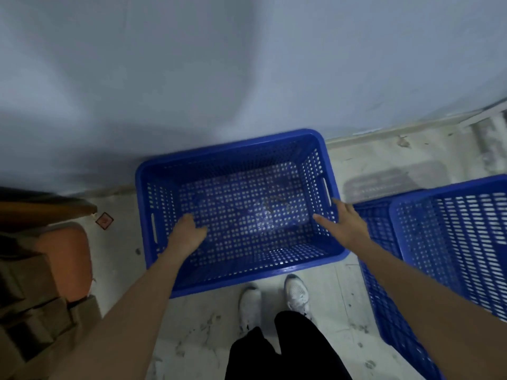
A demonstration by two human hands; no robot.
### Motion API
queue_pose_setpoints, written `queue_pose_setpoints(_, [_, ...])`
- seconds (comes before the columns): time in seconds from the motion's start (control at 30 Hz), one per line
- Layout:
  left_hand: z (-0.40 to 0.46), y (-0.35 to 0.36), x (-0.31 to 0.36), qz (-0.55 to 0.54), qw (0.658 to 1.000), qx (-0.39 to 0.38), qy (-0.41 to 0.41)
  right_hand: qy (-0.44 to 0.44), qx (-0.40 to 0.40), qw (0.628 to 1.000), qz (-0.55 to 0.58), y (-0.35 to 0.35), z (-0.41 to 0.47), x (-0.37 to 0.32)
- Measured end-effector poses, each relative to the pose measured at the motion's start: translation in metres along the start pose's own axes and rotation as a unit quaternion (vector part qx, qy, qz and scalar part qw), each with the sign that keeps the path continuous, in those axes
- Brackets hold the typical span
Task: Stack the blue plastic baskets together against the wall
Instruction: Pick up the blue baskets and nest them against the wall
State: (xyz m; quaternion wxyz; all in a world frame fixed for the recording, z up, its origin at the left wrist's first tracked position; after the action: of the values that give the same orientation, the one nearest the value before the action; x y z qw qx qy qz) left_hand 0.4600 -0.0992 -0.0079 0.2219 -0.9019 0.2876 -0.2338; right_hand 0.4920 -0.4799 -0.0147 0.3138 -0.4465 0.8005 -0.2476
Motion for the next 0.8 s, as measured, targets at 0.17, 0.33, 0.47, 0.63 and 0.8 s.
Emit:
queue_pose_setpoints(0.17, [-0.035,0.015,0.072,0.054,0.995,-0.018,0.084,0.002,0.038,0.999,0.024,-0.039,-0.041,0.023])
queue_pose_setpoints(0.33, [-0.065,0.050,0.126,0.112,0.983,-0.048,0.139,0.031,0.085,0.995,0.034,-0.061,-0.072,0.068])
queue_pose_setpoints(0.47, [-0.090,0.089,0.162,0.140,0.973,-0.078,0.167,0.077,0.085,0.992,0.047,-0.069,-0.092,0.113])
queue_pose_setpoints(0.63, [-0.111,0.149,0.200,0.155,0.964,-0.091,0.194,0.116,0.095,0.984,0.097,-0.073,-0.111,0.181])
queue_pose_setpoints(0.8, [-0.134,0.226,0.225,0.195,0.952,-0.108,0.209,0.134,0.092,0.981,0.103,-0.074,-0.119,0.268])
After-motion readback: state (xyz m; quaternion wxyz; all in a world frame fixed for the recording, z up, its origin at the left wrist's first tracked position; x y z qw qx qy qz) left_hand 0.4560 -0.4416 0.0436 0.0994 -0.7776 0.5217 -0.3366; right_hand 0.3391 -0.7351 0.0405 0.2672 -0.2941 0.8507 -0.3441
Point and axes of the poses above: each hand's wrist, its own z-axis towards the middle knuckle, its own y-axis out of the palm, x = y × z, the point moved 3 cm from there along z, towards the middle knuckle, and after that the axes turned 1 degree about -z, right-handed, at the moved point
